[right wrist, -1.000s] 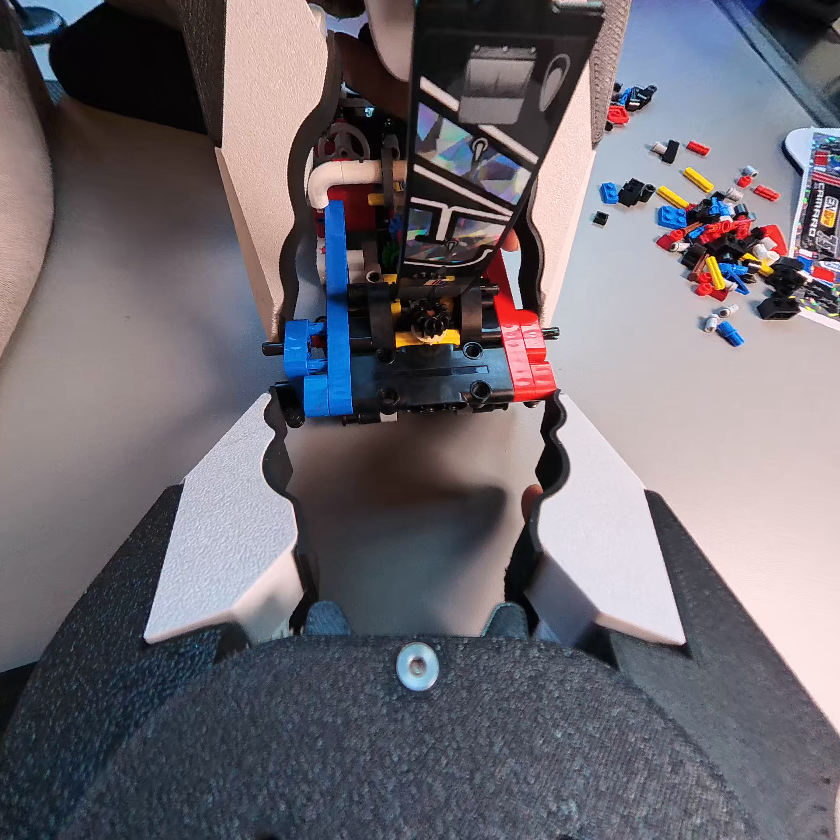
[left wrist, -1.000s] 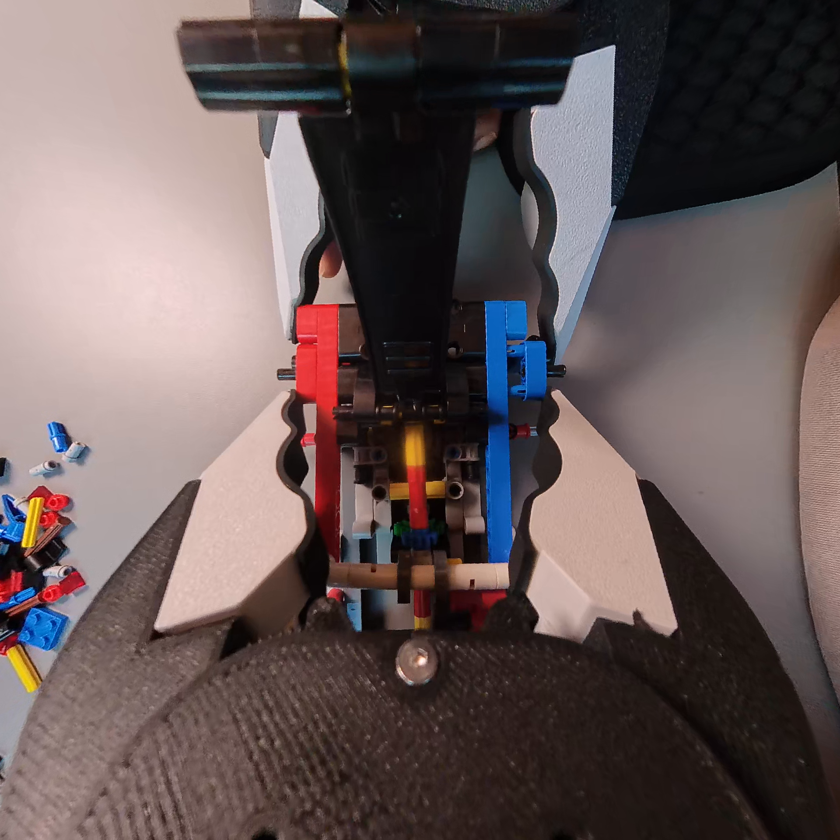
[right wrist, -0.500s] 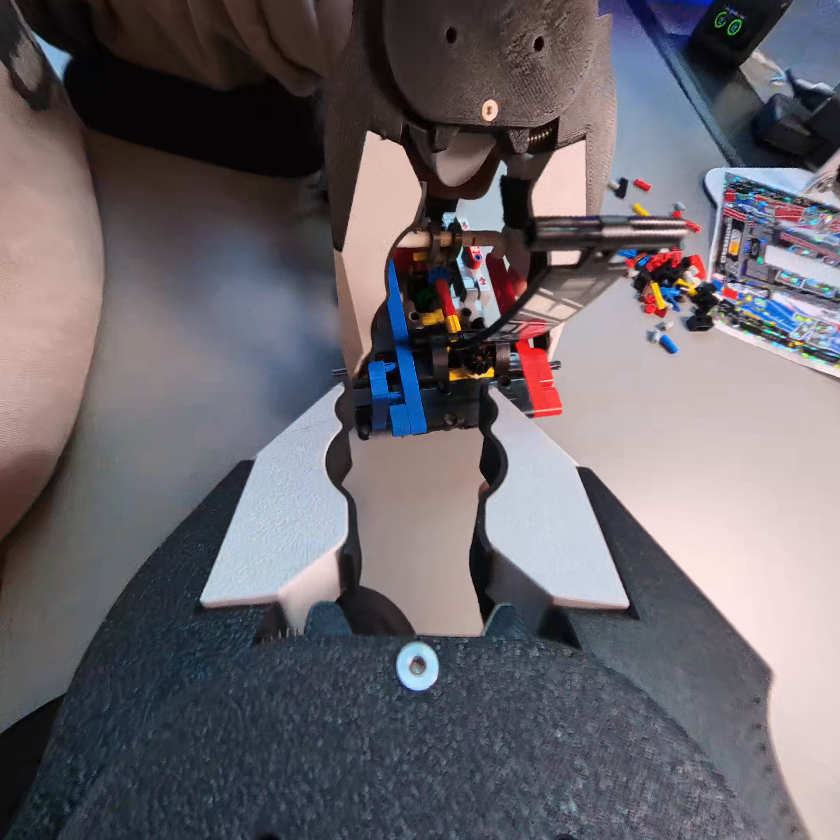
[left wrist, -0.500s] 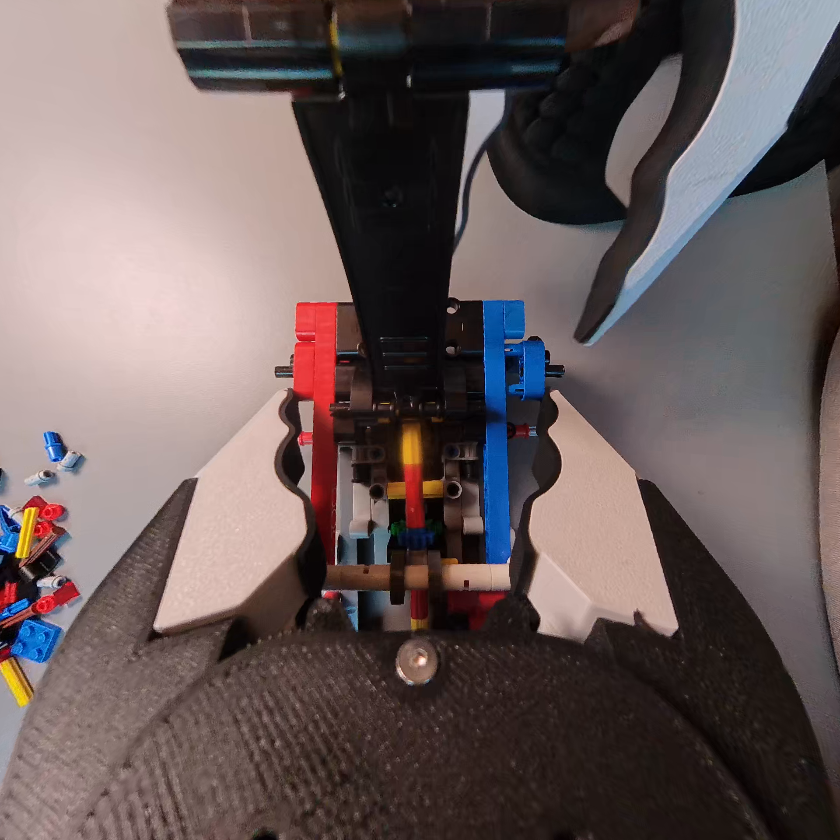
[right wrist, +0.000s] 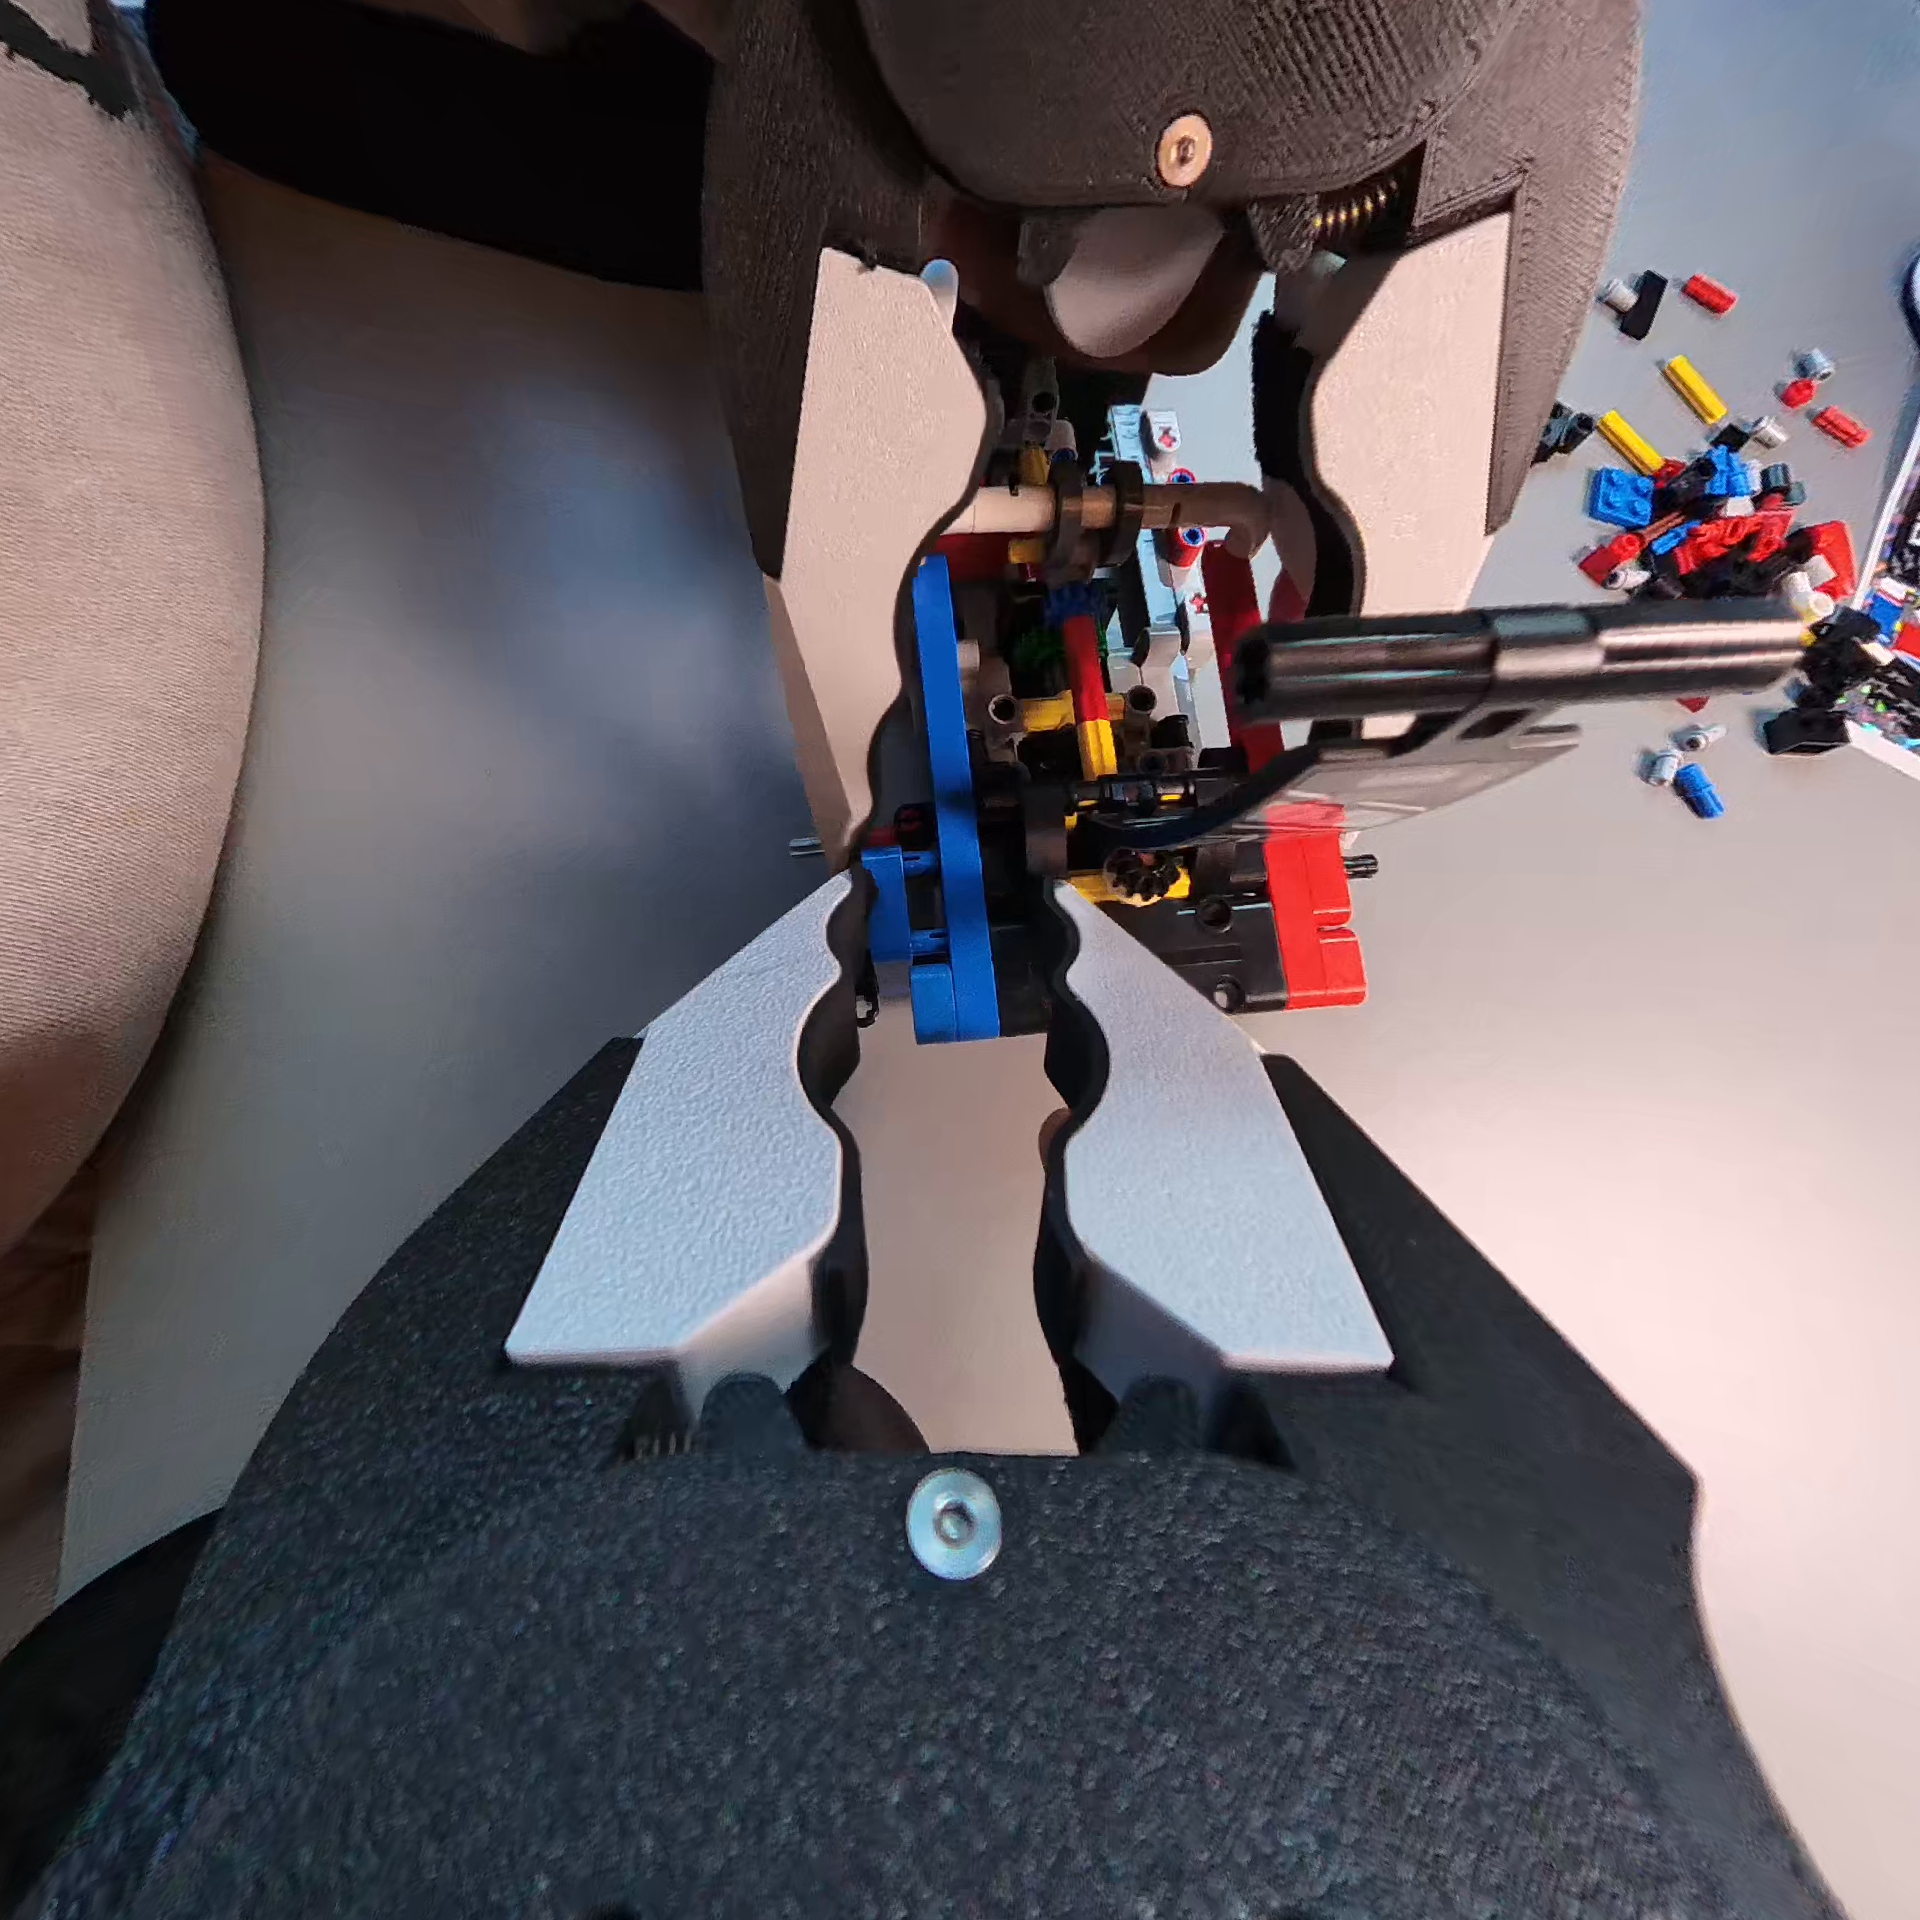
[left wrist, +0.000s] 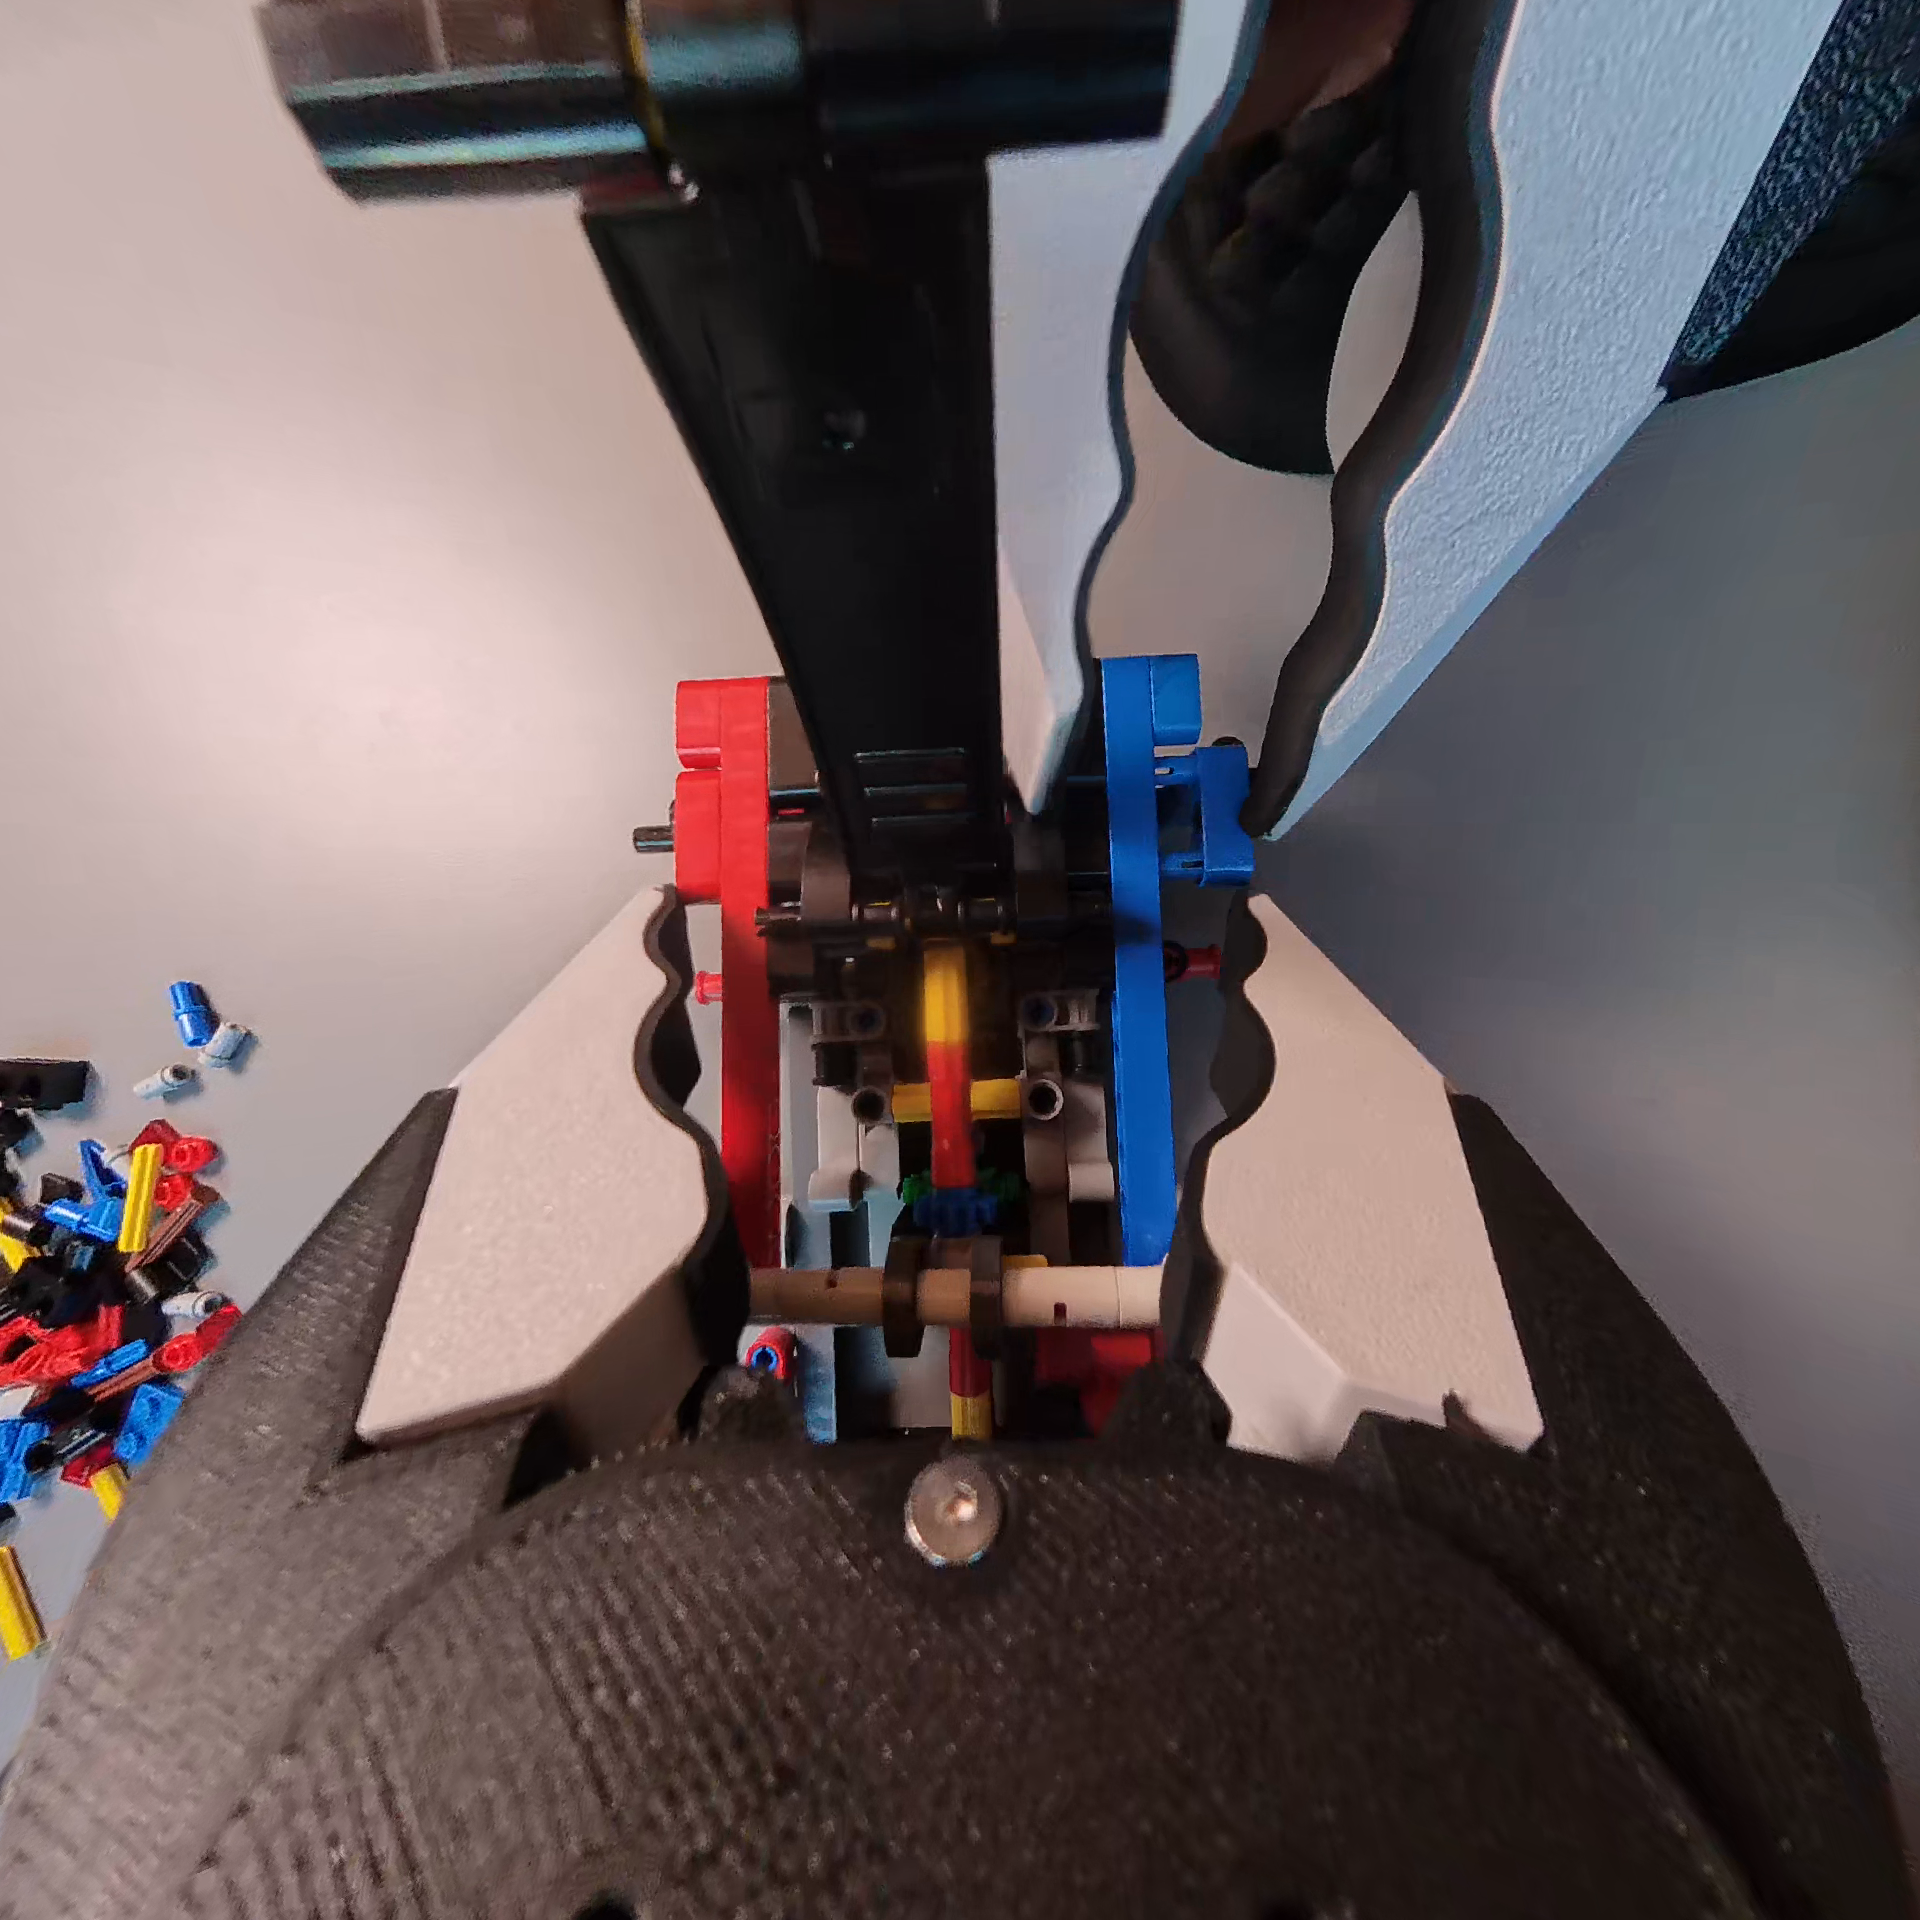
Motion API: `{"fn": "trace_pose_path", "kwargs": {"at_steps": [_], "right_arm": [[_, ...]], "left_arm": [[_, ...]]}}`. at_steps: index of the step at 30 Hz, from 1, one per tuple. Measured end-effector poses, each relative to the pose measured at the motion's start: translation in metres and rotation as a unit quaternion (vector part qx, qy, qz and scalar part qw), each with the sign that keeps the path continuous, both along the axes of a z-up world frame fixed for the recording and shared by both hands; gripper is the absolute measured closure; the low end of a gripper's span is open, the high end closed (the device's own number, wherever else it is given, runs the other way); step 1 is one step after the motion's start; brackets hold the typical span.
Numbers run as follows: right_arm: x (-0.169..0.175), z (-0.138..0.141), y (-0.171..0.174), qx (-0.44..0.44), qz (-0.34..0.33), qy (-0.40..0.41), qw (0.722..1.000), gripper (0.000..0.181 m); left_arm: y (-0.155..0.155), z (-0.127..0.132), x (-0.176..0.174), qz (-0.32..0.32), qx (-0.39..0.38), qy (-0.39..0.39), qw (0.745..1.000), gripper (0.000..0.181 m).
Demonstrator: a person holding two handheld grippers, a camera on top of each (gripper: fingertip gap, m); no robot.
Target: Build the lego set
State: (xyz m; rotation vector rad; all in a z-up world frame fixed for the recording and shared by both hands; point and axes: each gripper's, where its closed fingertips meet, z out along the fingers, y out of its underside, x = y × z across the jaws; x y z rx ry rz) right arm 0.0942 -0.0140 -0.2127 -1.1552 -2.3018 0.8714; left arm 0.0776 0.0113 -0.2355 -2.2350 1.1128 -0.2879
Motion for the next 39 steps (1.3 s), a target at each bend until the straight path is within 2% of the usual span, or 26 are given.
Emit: {"fn": "trace_pose_path", "kwargs": {"at_steps": [1, 11, 16, 20, 26, 31, 34, 36, 39], "right_arm": [[0.002, 0.0, -0.002, 0.0, 0.004, 0.0, 1.0, 0.156], [0.002, 0.001, -0.003, -0.018, -0.015, 0.02, 1.0, 0.16], [0.004, 0.003, -0.002, -0.033, -0.033, 0.036, 0.998, 0.148], [0.003, -0.001, -0.002, 0.004, -0.039, 0.032, 0.999, 0.155], [0.002, -0.002, -0.002, 0.058, -0.024, 0.013, 0.998, 0.157], [0.003, -0.002, -0.003, 0.069, -0.028, 0.025, 0.997, 0.162], [0.003, -0.001, -0.002, 0.049, -0.045, 0.037, 0.997, 0.161], [0.002, -0.002, -0.002, 0.05, -0.05, 0.043, 0.997, 0.16], [0.0, -0.001, 0.002, 0.073, -0.059, 0.054, 0.994, 0.16]], "left_arm": [[0.001, 0.001, 0.0, 0.003, 0.002, -0.003, 1.0, 0.083], [0.0, 0.003, -0.001, 0.007, -0.005, -0.023, 1.0, 0.085], [0.0, 0.008, -0.001, 0.009, 0.003, -0.045, 0.999, 0.087], [-0.003, 0.006, 0.002, 0.002, -0.001, -0.037, 0.999, 0.079], [-0.003, 0.004, 0.002, 0.008, 0.003, -0.024, 1.0, 0.079], [-0.001, 0.003, -0.001, 0.019, 0.009, -0.013, 1.0, 0.083], [-0.004, 0.0, -0.001, 0.007, 0.007, 0.003, 1.0, 0.078], [-0.007, -0.002, -0.003, 0.001, -0.004, 0.008, 1.0, 0.084], [-0.007, 0.002, -0.008, 0.01, -0.018, -0.017, 1.0, 0.086]]}}
